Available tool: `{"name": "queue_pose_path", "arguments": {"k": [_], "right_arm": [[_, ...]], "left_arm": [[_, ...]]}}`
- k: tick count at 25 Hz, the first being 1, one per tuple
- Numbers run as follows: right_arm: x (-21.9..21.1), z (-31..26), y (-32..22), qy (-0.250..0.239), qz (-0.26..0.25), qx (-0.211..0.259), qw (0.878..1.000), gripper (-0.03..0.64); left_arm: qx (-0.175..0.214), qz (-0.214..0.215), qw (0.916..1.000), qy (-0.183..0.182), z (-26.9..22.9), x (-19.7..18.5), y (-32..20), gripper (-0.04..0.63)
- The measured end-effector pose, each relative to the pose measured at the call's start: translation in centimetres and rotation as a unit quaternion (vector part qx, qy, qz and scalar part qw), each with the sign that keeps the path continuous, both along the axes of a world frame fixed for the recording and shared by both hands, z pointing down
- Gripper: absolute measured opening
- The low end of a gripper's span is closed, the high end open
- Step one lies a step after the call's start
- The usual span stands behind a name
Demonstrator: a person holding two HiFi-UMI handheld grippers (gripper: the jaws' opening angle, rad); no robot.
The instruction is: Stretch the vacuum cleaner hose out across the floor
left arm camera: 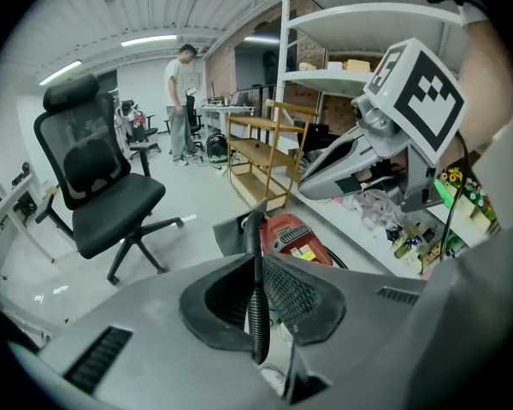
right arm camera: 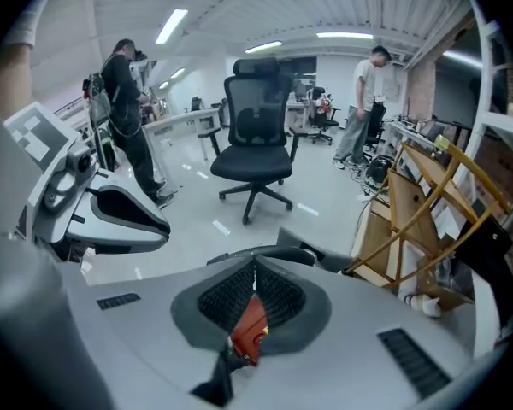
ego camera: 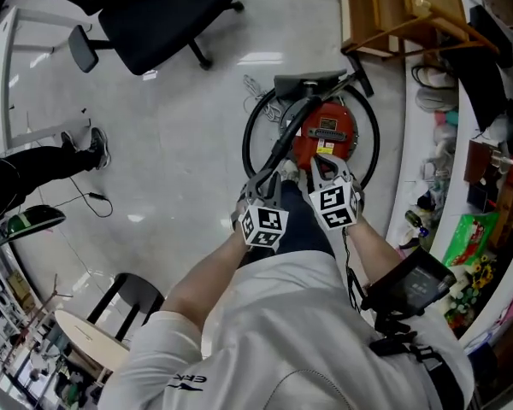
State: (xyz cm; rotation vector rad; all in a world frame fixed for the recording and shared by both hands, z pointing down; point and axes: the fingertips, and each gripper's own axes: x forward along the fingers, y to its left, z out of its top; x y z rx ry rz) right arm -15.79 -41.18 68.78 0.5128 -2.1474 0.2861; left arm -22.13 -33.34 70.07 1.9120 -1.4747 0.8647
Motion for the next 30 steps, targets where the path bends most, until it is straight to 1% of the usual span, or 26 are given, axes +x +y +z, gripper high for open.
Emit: {"name": "queue_pose_path", "arguments": {"k": [2, 6, 10, 13, 17, 21, 26, 30], "right_arm": [[-0.3, 1.3, -0.2, 0.008, -0.028, 0.003, 1.0, 0.003], [-0.5, 3.6, -0.7, 0.025, -0.083, 0.017, 0.996, 0.006], [-1.1, 6.3, -1.1, 0.048, -0.141, 0.035, 0.988, 0.051], [-1.8, 8.0, -1.5, 0.066, -0.188, 0.05, 0.979, 0.103], [-2.1, 10.0, -2.0, 0.093, -0.249, 0.075, 0.961, 0.163], [-2.5, 11.4, -2.8, 0.116, -0.3, 0.108, 0.941, 0.198], [-3.9, 12.3, -3.7, 0.132, -0.353, 0.156, 0.913, 0.252], [-4.7, 13.7, -3.9, 0.144, -0.398, 0.178, 0.888, 0.27]], "left_arm": [[-0.008, 0.001, 1.0, -0.005, 1.4, 0.1, -0.3, 0.022], [-0.024, 0.004, 0.9997, -0.001, 4.0, 1.0, -0.6, 0.068], [-0.04, 0.005, 0.9992, 0.002, 6.7, 1.2, -0.7, 0.108], [-0.048, 0.003, 0.9989, 0.0, 8.2, 0.8, -1.0, 0.125], [-0.055, -0.007, 0.9985, 0.002, 9.9, 0.6, -1.6, 0.15], [-0.057, -0.019, 0.9982, 0.004, 10.9, 0.3, -2.4, 0.185], [-0.059, -0.002, 0.9982, 0.002, 12.3, 0.8, -3.2, 0.204], [-0.069, -0.006, 0.9976, 0.002, 13.7, 0.8, -3.2, 0.207]]}}
